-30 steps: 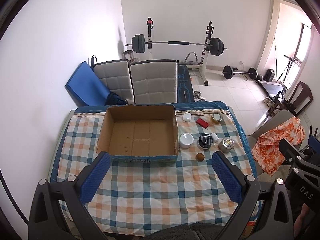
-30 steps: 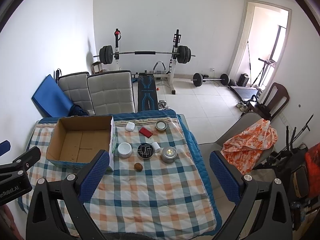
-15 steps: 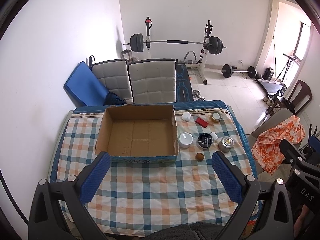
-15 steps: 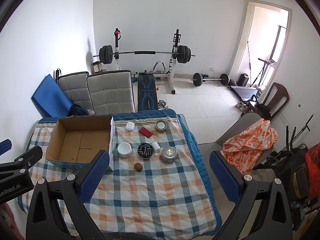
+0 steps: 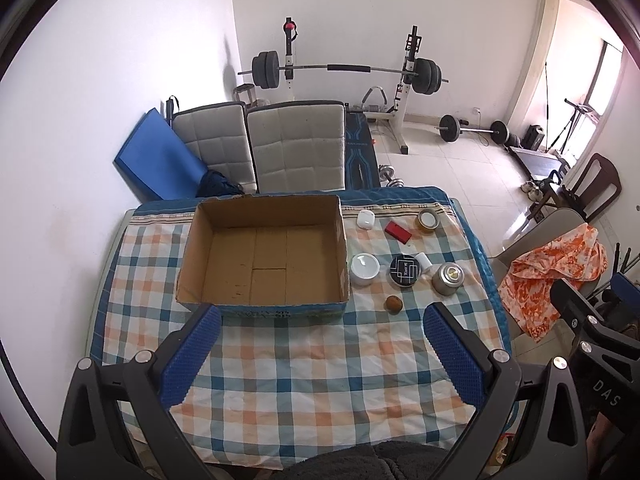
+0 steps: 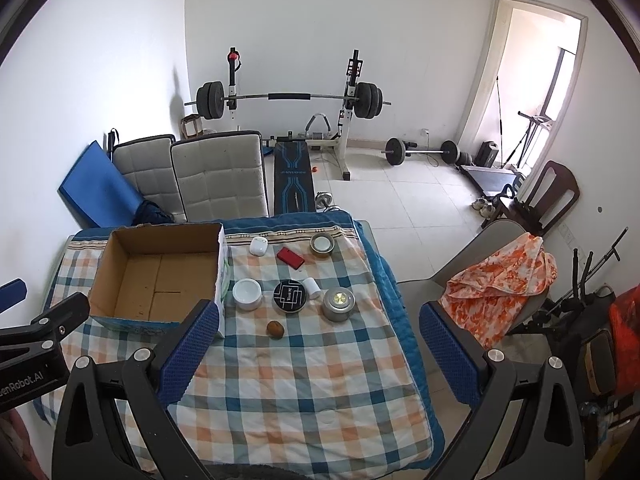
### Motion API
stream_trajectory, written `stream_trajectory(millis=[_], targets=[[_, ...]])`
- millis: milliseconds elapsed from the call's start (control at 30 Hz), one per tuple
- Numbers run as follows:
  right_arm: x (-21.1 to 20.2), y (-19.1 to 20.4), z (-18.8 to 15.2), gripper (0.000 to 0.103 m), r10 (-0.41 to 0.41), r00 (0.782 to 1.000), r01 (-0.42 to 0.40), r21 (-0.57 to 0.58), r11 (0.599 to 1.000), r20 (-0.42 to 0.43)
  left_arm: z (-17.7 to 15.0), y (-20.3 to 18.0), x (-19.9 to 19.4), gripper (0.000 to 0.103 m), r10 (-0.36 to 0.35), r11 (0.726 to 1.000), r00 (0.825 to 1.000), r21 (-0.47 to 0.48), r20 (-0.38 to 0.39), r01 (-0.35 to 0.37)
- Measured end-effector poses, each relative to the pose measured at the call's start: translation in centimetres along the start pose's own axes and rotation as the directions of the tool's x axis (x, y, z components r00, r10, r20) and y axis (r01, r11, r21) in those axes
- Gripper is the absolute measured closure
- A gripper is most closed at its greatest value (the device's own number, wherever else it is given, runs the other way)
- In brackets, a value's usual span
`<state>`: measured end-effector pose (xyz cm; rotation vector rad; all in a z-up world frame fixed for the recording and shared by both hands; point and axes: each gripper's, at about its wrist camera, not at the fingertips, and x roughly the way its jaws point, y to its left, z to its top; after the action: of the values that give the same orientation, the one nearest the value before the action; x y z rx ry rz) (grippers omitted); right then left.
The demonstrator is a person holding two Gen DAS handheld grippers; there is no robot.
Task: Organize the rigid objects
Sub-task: 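Move both tools toward the items beside the cardboard box, then grasp the black 'Blank ME' tin with the left tool while the right tool grasps the silver tin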
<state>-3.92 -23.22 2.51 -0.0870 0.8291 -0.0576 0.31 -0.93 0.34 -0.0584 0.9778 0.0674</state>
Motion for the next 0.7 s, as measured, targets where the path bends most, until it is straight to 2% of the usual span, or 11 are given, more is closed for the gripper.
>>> stream_trajectory(millis=[133, 200, 333, 433, 567, 633, 667, 700], targets=[[3.3, -0.6, 0.2, 0.001, 0.022, 0.998, -0.020, 0.042, 0.999, -0.062, 1.1, -0.8, 3.6, 0.000, -0.003, 1.000, 0.998, 0.004, -0.056, 0.003], [5.7, -0.9, 0.4, 0.001, 0.052, 0.996, -0.047, 0.076, 0.996, -0.065, 1.8, -1.6, 6.1, 0.000, -0.020, 1.000, 0.995, 0.010, -0.095, 0.021], [12.1, -2.0, 1.2, 0.001, 0.053, 0.992, -0.041, 0.101, 0.994, -0.118, 3.3, -3.9, 11.9, 0.000, -0.042, 0.998, 0.984, 0.036, -0.175, 0.049], [18.4, -3.0, 1.3, 0.001, 0.039, 0.976, -0.020, 0.091, 0.996, -0.212, 4.4, -6.3, 17.2, 0.000, -0.048, 0.996, 0.968, 0.062, -0.248, 0.065], [28.7, -4.1, 1.2, 0.001, 0.060, 0.944, -0.027, 0.103, 0.994, -0.325, 5.5, -9.2, 24.9, 0.000, -0.064, 0.993, 0.927, 0.068, -0.371, 0.096], [33.4, -4.5, 0.6, 0.001, 0.071, 0.920, -0.032, 0.107, 0.994, -0.385, 5.8, -10.2, 29.0, 0.000, -0.073, 0.993, 0.898, 0.054, -0.434, 0.107], [36.0, -4.6, -0.2, 0.001, 0.075, 0.898, -0.033, 0.103, 0.994, -0.434, 5.9, -10.6, 30.8, 0.000, -0.076, 0.993, 0.885, 0.044, -0.459, 0.109], [38.2, -4.8, -0.5, 0.002, 0.074, 0.886, -0.030, 0.103, 0.994, -0.459, 5.9, -11.0, 32.8, 0.000, -0.077, 0.994, 0.868, 0.029, -0.490, 0.105]])
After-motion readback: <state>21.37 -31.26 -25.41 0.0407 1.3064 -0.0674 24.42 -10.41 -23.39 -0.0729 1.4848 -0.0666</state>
